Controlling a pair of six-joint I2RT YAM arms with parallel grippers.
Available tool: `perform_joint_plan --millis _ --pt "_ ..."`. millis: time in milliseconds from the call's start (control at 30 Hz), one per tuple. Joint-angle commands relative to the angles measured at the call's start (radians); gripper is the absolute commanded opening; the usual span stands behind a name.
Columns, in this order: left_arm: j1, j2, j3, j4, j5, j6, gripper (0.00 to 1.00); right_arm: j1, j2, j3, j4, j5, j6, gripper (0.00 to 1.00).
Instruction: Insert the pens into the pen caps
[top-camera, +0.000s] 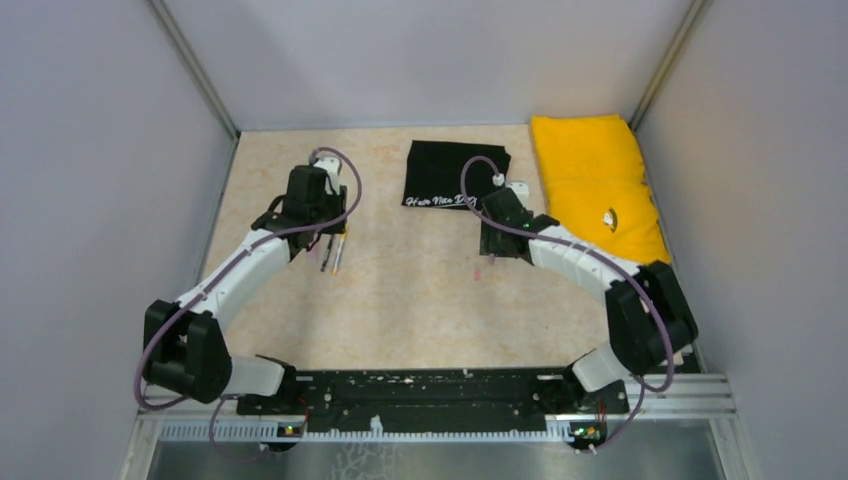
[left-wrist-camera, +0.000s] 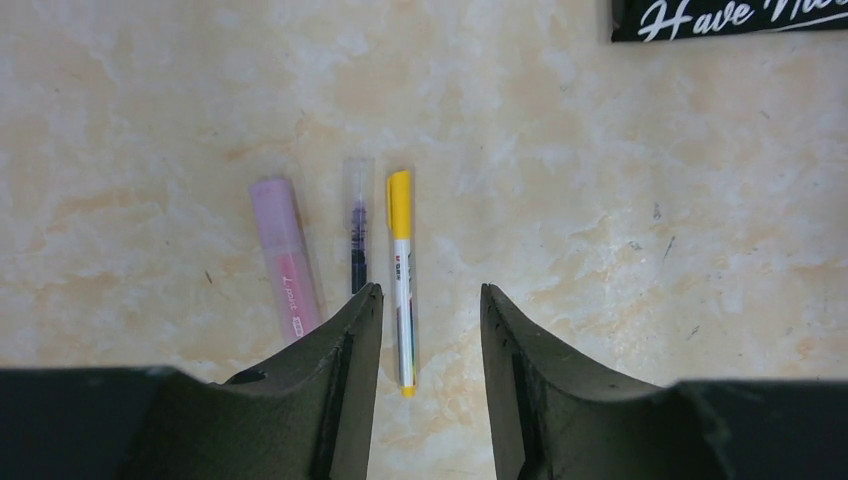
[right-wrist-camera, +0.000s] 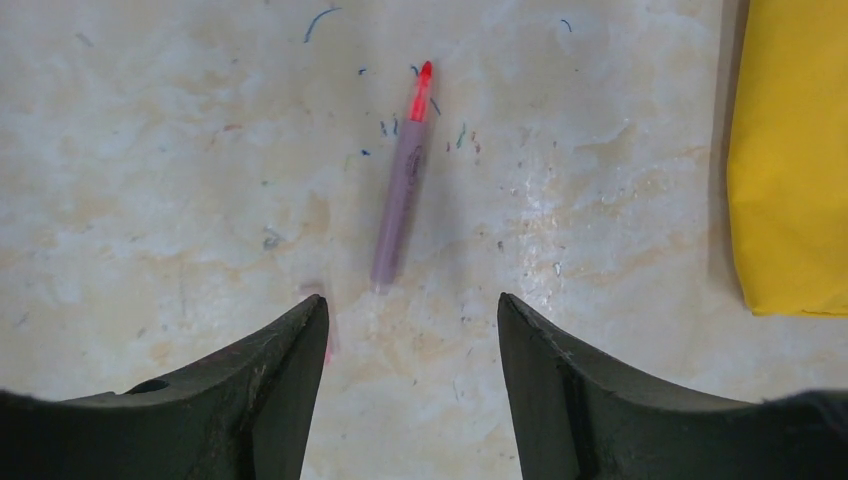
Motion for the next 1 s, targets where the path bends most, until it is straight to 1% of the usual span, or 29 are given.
perform_joint_plan --millis 0,100,233,400,500,667,800,967 --pt "-0.001 -0.078 -0.035 0.101 0.024 -0.001 0.46 -0.042 0.109 0.107 0.015 -0.018 0.006 0.61" --pt "-0.005 -0.114 -0.04 0.124 0.065 -0.004 0.42 -0.058 0.192 0.159 0.008 -0.021 0.005 0.6" --pt "-0.007 -0.176 -0.068 0.177 0.072 -0.016 0.39 -0.067 0.275 0.211 0.013 -0.022 -0.001 0.56" --pt "-0.006 -0.238 -0.106 0.23 0.115 -0.013 0.36 -0.078 0.349 0.258 0.002 -0.018 -0.003 0.47" --pt "-0.007 -0.255 -0.109 0.237 0.13 -0.013 0.34 -0.085 0.381 0.283 -0.017 -0.004 -0.005 0.42" --pt "-0.013 -0.29 -0.128 0.274 0.146 -0.003 0.28 -0.095 0.409 0.296 -0.019 0.004 -0.005 0.38" --pt "-0.02 -0.292 -0.128 0.265 0.121 -0.002 0.28 -0.11 0.423 0.298 -0.011 -0.026 -0.002 0.35" --pt "-0.023 -0.282 -0.114 0.247 0.115 0.001 0.26 -0.115 0.44 0.308 -0.012 -0.049 -0.005 0.29"
